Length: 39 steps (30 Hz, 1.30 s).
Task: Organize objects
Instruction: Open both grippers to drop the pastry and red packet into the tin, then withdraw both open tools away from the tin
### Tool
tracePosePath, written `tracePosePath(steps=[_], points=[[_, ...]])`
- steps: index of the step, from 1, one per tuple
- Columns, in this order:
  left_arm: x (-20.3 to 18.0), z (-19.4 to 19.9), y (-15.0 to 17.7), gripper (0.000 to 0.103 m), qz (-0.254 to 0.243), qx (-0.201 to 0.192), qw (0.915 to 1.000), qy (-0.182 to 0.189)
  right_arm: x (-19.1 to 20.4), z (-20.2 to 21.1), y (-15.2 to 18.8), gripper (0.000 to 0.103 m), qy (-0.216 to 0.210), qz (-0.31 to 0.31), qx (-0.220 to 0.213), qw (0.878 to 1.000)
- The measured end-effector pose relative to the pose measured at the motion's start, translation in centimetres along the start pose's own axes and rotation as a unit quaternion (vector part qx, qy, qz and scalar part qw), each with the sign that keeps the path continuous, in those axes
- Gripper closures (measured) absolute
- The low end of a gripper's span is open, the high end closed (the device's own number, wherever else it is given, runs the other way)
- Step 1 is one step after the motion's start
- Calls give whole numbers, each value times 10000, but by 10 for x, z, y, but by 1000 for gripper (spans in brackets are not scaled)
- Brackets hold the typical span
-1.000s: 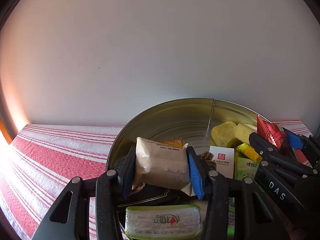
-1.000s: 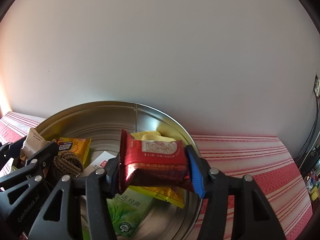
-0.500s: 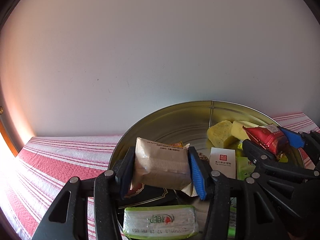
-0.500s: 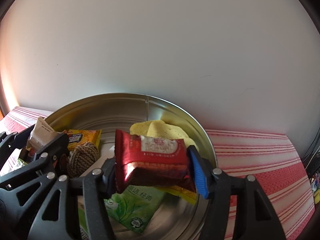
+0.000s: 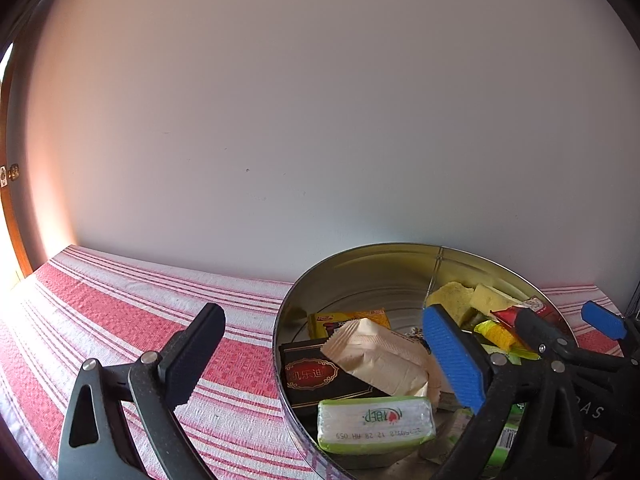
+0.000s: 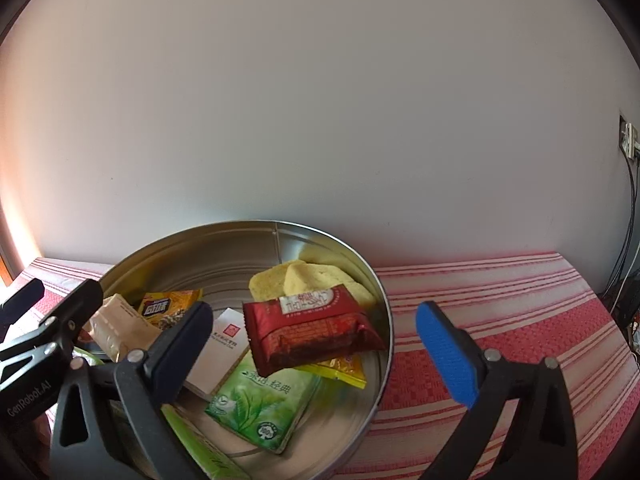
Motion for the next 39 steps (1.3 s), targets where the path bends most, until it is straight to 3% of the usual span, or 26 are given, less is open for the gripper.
tracePosePath(steps=[21,39], points=[[20,39,26,2,-177,-106,9996,-193,8,41,41,0,123,154,-75,9998],[27,77,40,2,-231,-431,9987,-174,4,97,52,0,269,-399,-837,9953]])
Point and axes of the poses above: each gripper's, at about its wrist camera, not at the fingertips, and z roughly against the way its jaws point, x to its left, y to its underside, the point moved 4 cm from there along -z, roughly the way its jaws point, and after that the axes turned 13 degrees about -z, right-handed, at the moved point
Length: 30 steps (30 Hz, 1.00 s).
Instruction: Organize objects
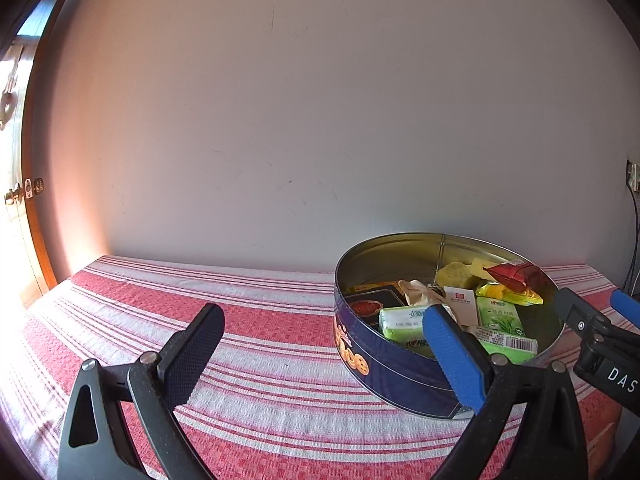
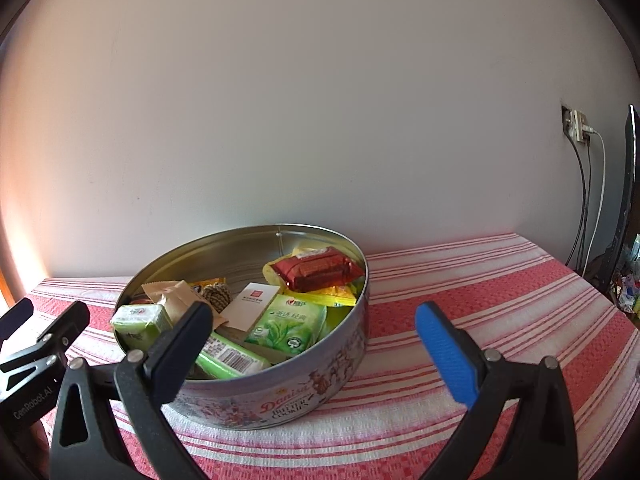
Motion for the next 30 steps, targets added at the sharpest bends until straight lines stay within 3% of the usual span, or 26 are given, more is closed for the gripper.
tracePosePath(steps=[30], points=[[-3,35,9,2,-291,-85,9993,200,18,49,21,0,21,300,-267,9992]])
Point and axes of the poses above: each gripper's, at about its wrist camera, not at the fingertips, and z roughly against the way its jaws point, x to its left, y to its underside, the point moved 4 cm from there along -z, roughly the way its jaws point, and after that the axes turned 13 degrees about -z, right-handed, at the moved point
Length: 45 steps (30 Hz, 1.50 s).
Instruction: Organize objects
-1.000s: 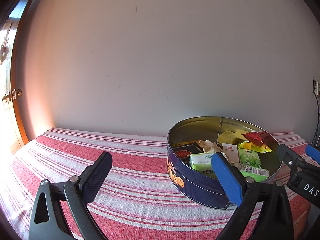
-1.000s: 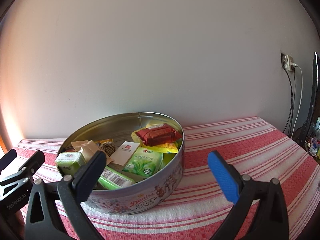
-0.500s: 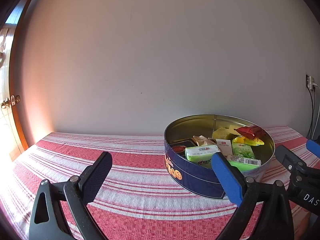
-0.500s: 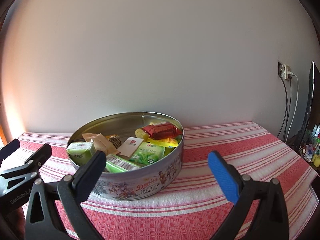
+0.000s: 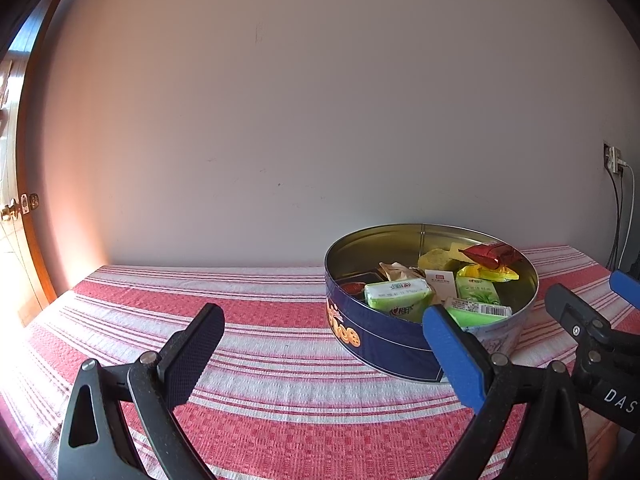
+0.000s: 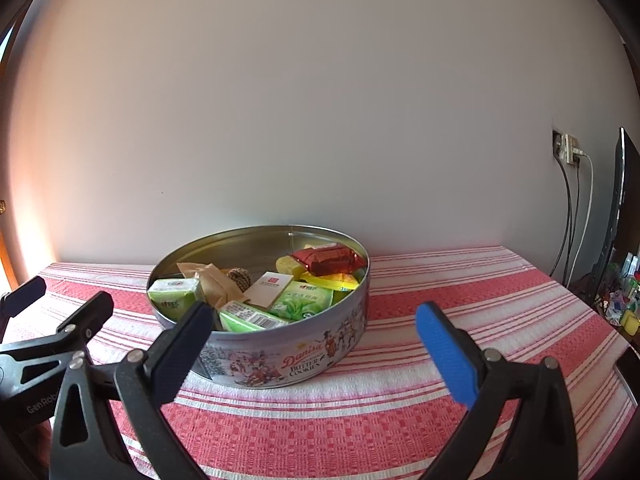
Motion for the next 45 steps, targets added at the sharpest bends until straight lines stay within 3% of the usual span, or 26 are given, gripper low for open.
tracePosePath(steps=[45], points=[[10,-6,9,1,-149,339,9993,51,-5,3,-5,0,-88,10,-157,9998]])
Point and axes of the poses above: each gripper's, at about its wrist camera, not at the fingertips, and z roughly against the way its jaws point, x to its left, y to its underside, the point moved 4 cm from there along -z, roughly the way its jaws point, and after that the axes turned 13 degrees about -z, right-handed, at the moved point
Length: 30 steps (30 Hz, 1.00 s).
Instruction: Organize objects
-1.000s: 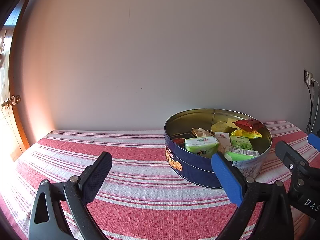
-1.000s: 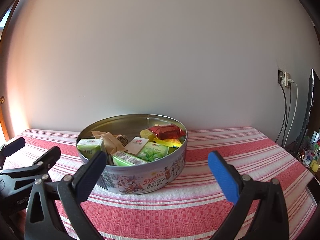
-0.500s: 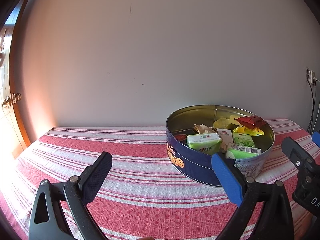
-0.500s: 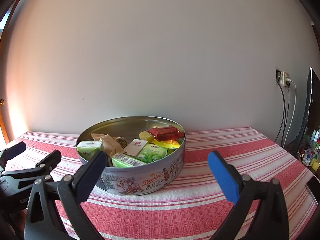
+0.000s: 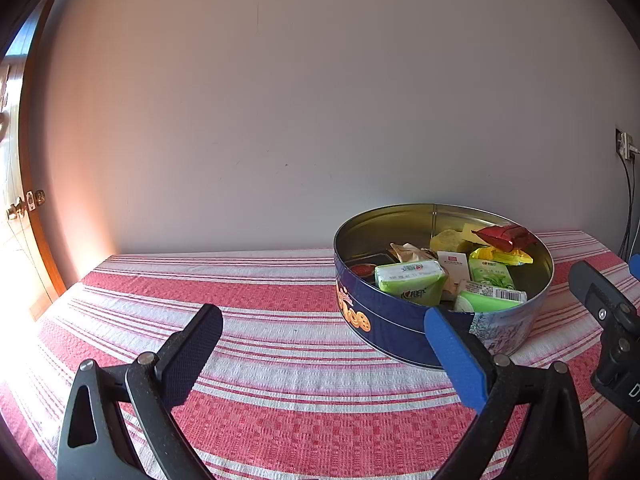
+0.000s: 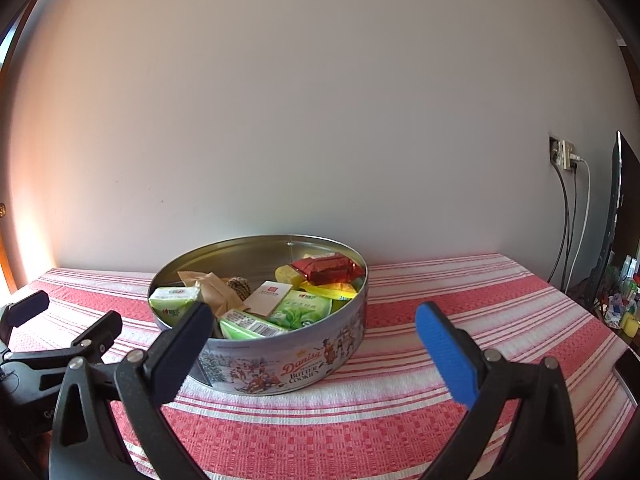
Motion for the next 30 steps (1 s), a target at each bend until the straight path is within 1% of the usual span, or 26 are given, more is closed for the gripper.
tracePosePath(steps=[8,30], points=[[2,-2,1,1,47,57,10000,-12,-6,-1,-2,0,-6,-73,-13,10000],[2,-1,1,1,28,56,10000,-36,-2,-2,-1,0,-48,13,-17,10000]])
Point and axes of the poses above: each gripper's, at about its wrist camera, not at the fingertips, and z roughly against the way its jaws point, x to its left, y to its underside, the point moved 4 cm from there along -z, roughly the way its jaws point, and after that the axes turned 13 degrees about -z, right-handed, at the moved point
